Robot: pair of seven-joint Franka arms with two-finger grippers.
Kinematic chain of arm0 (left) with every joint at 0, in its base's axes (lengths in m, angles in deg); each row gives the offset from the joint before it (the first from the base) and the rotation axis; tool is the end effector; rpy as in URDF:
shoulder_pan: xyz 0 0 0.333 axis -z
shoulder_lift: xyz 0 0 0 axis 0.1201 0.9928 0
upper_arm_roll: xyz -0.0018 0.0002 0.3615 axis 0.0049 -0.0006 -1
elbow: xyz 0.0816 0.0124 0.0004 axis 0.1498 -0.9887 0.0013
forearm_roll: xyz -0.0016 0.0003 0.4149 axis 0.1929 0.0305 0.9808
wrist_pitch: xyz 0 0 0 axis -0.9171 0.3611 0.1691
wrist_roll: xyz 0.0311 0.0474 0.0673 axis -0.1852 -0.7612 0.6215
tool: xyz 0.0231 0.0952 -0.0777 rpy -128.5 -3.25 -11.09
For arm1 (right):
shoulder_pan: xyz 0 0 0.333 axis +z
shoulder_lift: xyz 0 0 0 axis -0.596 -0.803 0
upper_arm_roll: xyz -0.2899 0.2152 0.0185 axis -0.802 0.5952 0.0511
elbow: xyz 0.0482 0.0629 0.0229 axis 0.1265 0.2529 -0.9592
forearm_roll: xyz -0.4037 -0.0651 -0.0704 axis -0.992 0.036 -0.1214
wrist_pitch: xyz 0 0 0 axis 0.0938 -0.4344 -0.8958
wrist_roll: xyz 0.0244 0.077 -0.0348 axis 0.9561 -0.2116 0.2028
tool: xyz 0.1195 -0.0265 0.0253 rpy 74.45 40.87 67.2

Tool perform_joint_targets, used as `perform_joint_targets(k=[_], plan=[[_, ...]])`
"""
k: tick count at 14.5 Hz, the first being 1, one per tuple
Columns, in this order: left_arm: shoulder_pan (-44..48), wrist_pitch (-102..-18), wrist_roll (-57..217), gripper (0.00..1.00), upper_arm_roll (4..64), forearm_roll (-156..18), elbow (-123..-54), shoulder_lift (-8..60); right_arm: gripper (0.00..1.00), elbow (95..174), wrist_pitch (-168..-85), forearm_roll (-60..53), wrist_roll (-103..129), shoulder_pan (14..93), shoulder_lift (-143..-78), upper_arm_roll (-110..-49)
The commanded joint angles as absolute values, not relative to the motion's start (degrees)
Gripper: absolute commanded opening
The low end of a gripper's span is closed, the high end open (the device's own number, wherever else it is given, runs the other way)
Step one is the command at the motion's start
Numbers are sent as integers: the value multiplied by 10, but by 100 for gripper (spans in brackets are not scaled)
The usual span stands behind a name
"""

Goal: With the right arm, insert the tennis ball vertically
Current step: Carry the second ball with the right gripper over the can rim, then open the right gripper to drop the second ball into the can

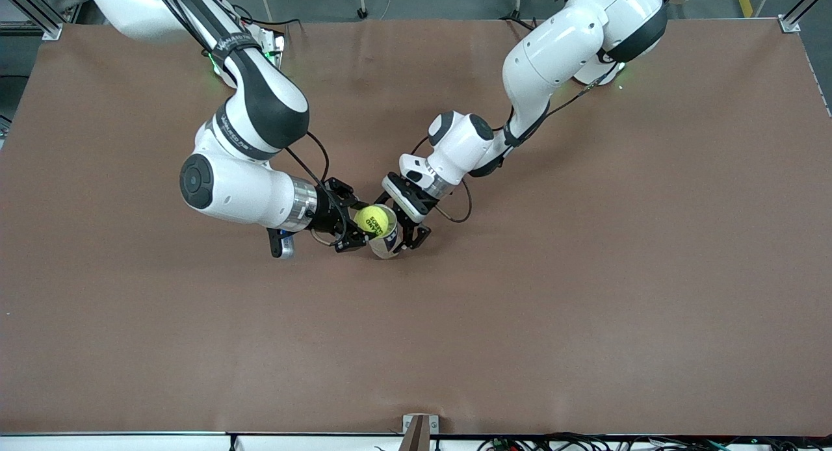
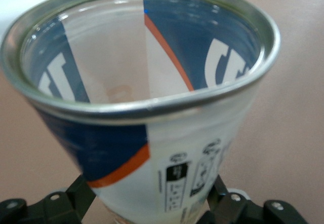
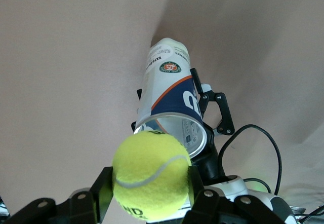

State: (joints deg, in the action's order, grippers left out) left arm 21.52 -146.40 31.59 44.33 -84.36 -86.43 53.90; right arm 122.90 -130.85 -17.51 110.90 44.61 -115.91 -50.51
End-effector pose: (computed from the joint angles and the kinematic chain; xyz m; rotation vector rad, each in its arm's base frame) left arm 0.5195 -0.5536 0.1867 2.2631 -1.0597 1.1000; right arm 0.6483 0.3651 0.4214 -2.1687 1.6714 0.6166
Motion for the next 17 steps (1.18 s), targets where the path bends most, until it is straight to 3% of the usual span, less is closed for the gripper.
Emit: perform_joint_targets(k=[1,9,12,15,16,17], plan=[[209,-1469,311,93,448,-839,-879,528,1,1231,-1304,-170,1114,450,-1161,-506],[209,-1469,311,94,448,-839,-879,528,5,1237,-1309,-171,1113,461,-1171,-507],[209,-1469,311,94,447,-839,-878,528,16,1237,-1310,-171,1114,462,-1178,-507],[208,-1469,312,96,448,-839,-879,528,43,1237,-1310,-172,1112,463,-1183,-507],[208,-1469,312,96,448,-839,-879,528,63,1237,-1311,-173,1112,467,-1183,-507],[208,-1469,311,97,448,-839,-879,528,90,1236,-1311,-177,1112,468,-1183,-507]])
